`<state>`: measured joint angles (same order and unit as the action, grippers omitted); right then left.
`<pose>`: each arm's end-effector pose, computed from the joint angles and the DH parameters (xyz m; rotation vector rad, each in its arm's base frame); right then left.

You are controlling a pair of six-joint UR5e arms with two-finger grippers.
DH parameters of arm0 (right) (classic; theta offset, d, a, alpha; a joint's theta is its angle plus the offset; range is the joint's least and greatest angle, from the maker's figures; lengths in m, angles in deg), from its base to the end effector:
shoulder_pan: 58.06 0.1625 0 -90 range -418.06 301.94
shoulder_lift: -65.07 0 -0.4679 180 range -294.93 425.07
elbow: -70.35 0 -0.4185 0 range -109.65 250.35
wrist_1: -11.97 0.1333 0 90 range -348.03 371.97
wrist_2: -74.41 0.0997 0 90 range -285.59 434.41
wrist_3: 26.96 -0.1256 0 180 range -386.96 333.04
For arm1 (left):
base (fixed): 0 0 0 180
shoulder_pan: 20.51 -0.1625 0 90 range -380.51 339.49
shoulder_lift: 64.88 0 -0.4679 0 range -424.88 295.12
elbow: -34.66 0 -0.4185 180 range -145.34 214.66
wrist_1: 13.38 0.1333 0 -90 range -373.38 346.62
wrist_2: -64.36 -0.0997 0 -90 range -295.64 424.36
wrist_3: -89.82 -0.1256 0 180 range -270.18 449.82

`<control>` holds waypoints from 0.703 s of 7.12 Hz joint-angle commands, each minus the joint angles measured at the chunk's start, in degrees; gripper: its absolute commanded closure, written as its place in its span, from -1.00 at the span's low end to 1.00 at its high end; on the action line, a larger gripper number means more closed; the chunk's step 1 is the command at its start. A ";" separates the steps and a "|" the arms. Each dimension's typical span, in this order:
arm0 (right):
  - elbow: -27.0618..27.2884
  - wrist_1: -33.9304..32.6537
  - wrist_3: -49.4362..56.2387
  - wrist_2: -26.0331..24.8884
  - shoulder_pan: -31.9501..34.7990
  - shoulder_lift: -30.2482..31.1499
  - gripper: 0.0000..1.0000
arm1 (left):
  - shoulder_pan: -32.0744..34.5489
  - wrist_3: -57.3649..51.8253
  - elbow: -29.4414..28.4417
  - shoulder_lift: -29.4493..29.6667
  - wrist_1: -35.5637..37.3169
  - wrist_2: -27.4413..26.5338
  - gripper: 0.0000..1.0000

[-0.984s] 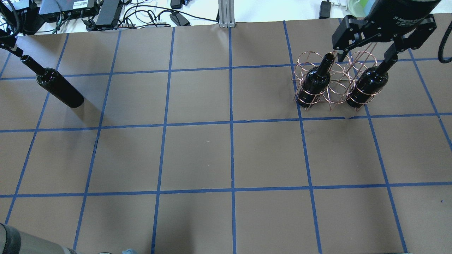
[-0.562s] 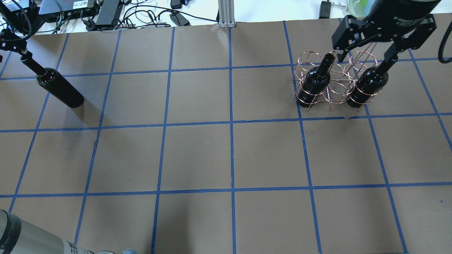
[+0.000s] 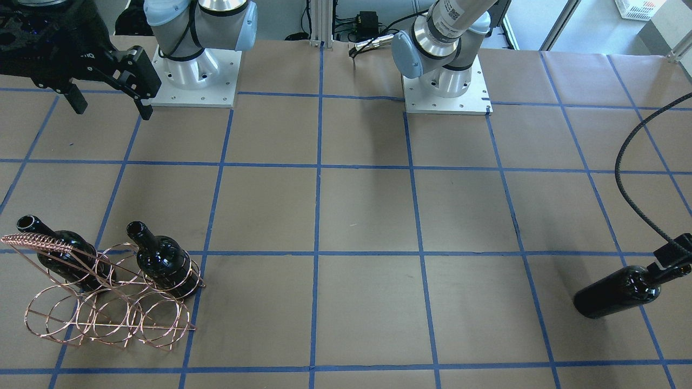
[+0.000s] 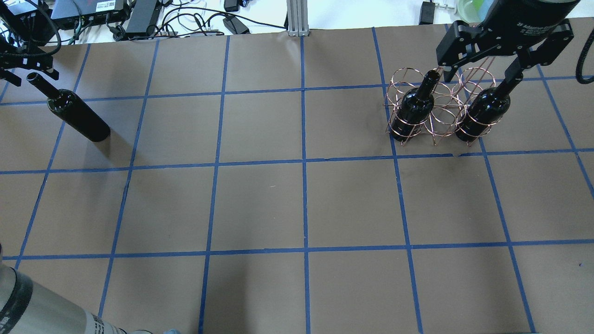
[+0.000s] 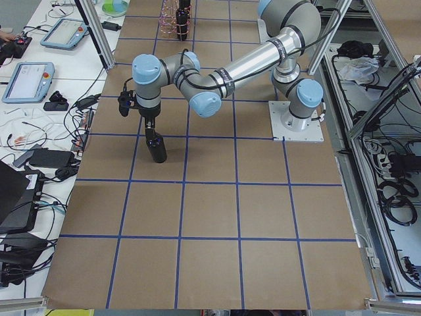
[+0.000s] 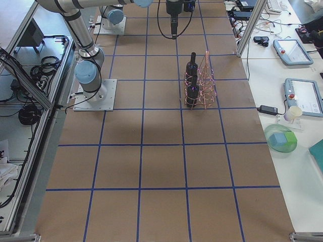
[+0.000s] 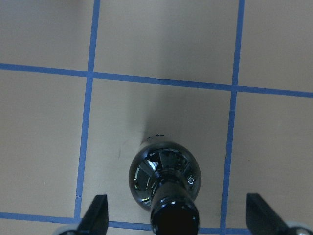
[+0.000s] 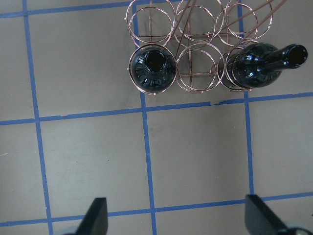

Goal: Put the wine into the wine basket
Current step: 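Lower the left gripper and close it around the bottle neck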

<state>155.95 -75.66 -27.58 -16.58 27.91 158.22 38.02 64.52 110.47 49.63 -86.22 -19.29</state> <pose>0.0957 -0.5078 0.5686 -0.1277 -3.1159 0.1402 0.2502 -0.6907 0.4012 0.1561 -3.0874 0.2440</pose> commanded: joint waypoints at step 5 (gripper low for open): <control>0.00 0.00 0.00 0.02 -0.01 0.09 -1.00 | 0.19 -0.45 1.00 1.15 0.51 -0.63 -0.53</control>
<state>155.95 -75.66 -27.57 -16.64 27.91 158.30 38.20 64.12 110.98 50.68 -85.69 -19.79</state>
